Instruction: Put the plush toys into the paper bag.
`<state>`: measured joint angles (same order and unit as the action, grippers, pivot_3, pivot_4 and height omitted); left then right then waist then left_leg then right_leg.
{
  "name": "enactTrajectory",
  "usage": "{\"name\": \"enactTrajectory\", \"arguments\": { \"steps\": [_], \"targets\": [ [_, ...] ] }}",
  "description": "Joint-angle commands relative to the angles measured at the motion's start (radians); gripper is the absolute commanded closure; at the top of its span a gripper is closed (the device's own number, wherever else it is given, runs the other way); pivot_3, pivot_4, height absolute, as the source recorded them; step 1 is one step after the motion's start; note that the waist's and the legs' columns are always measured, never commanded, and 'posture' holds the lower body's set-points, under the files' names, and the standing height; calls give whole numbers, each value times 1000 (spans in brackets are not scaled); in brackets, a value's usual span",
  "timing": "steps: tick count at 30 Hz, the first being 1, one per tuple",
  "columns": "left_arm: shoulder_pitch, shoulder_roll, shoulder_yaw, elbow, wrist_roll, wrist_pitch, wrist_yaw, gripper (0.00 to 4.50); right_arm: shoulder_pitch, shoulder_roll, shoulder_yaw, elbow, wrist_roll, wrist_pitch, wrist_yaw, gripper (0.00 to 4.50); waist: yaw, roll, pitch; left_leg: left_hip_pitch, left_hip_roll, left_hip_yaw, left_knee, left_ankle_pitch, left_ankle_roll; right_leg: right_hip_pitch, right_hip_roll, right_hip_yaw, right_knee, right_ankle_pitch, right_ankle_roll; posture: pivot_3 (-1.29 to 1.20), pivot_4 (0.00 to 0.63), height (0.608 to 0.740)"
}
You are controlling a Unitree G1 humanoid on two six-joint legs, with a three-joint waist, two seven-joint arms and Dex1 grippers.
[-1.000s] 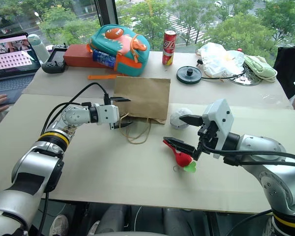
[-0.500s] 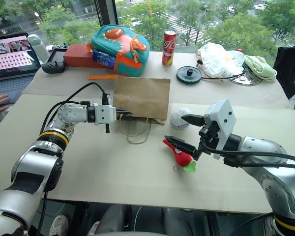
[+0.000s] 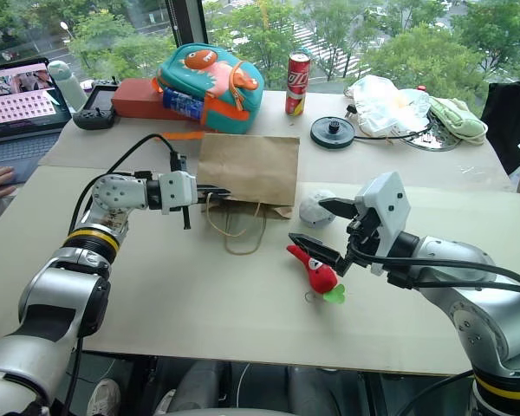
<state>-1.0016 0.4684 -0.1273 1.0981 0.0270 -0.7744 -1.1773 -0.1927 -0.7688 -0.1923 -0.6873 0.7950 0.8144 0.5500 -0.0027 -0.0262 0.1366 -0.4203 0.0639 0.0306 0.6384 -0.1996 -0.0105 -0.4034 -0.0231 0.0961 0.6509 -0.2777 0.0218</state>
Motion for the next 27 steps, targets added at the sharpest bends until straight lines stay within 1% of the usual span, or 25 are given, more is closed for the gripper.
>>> {"name": "enactTrajectory", "arguments": {
  "steps": [1, 5, 7, 10, 11, 13, 14, 15, 16, 17, 18, 19, 24, 25, 27],
  "targets": [
    [-16, 4, 45, -106, -99, 147, -76, 4455, -13, 2, 32, -11, -41, -28, -4, 0, -2, 0, 0, 0, 0, 0, 0, 0, 0, 0, 0, 0, 0, 0, 0, 0, 150, 728],
    [-15, 7, 72, -212, -162, 325, -110, 4455, -5, 13, 86, -9, -84, -38, -6, 0, -8, 0, 0, 0, 0, -1, 0, 0, 0, 0, 0, 0, 1, 0, 0, 0, 150, 728],
    [-16, 10, 87, -268, -191, 419, -108, 4455, -22, 40, 124, 1, -106, -35, -25, 0, -10, 0, 0, 0, 0, -1, 1, 0, 0, 0, 0, 0, 1, 0, 0, 0, 150, 728],
    [-11, 17, 99, -322, -208, 501, -103, 4455, -46, 77, 172, 17, -143, -35, -44, 0, -14, 0, 0, 0, 0, -1, 2, 0, 0, 0, 1, 0, 3, 0, 0, 0, 150, 728],
    [-6, 23, 102, -343, -213, 524, -106, 4455, -73, 116, 209, 52, -186, -37, -86, 0, -15, 0, 0, 0, 0, -1, 2, 0, 0, 0, 1, 0, 4, 0, 0, 0, 150, 728],
    [7, 34, 105, -379, -220, 559, -108, 4500, -128, 203, 283, 121, -269, -45, -167, 527, -22, 0, 0, 1, 1, -1, 3, 0, 0, 0, 2, 0, 5, 0, 0, 0, 150, 728],
    [12, 38, 107, -392, -221, 571, -109, 4500, -145, 234, 304, 142, -295, -47, -190, 690, -26, 0, 0, 2, 1, -1, 3, 0, 0, 0, 2, 1, 5, 0, 0, 0, 150, 728],
    [18, 40, 107, -405, -221, 580, -110, 4500, -161, 264, 327, 169, -326, -48, -215, 1108, -26, 0, 0, 3, 1, -1, 3, 0, 0, 0, 2, 1, 6, 0, 0, 0, 150, 728],
    [23, 42, 108, -415, -222, 590, -111, 4500, -174, 287, 346, 192, -353, -51, -228, 1386, -26, 1, 0, 3, 1, -1, 3, 0, 0, 0, 2, 1, 7, 0, 0, 0, 150, 728],
    [28, 43, 108, -425, -222, 597, -111, 4500, -191, 312, 370, 219, -383, -60, -241, 1788, -26, 1, 0, 3, 1, -1, 3, 0, 0, 0, 2, 1, 7, -1, 0, 0, 150, 728],
    [34, 45, 108, -435, -222, 604, -112, 4500, -208, 340, 384, 246, -406, -65, -256, 2095, -25, 1, 0, 3, 1, -1, 3, 0, 0, 0, 2, 1, 7, -1, 0, 0, 150, 728],
    [37, 46, 108, -441, -221, 609, -112, 4500, -221, 363, 390, 267, -421, -70, -265, 2383, -25, 1, 0, 3, 1, -1, 3, 0, 0, 0, 2, 1, 7, -1, 0, 0, 150, 728],
    [42, 52, 112, -461, -224, 631, -111, 4500, -291, 469, 424, 400, -507, -114, -304, 4170, -19, 1, 0, 1, 1, -1, 3, 0, 0, -1, 2, 1, 6, -1, -1, 0, 150, 728],
    [42, 52, 112, -463, -224, 633, -110, 4500, -303, 487, 426, 426, -521, -124, -310, 4400, -18, 1, 0, 1, 1, -1, 3, 0, 0, -1, 2, 1, 6, -1, -1, 0, 150, 728],
    [42, 52, 113, -466, -225, 637, -110, 4500, -322, 521, 428, 475, -548, -148, -317, 4400, -17, 1, 0, 1, 1, -1, 3, 0, 0, -2, 2, 1, 6, -1, -1, 0, 150, 728]
  ]
}}
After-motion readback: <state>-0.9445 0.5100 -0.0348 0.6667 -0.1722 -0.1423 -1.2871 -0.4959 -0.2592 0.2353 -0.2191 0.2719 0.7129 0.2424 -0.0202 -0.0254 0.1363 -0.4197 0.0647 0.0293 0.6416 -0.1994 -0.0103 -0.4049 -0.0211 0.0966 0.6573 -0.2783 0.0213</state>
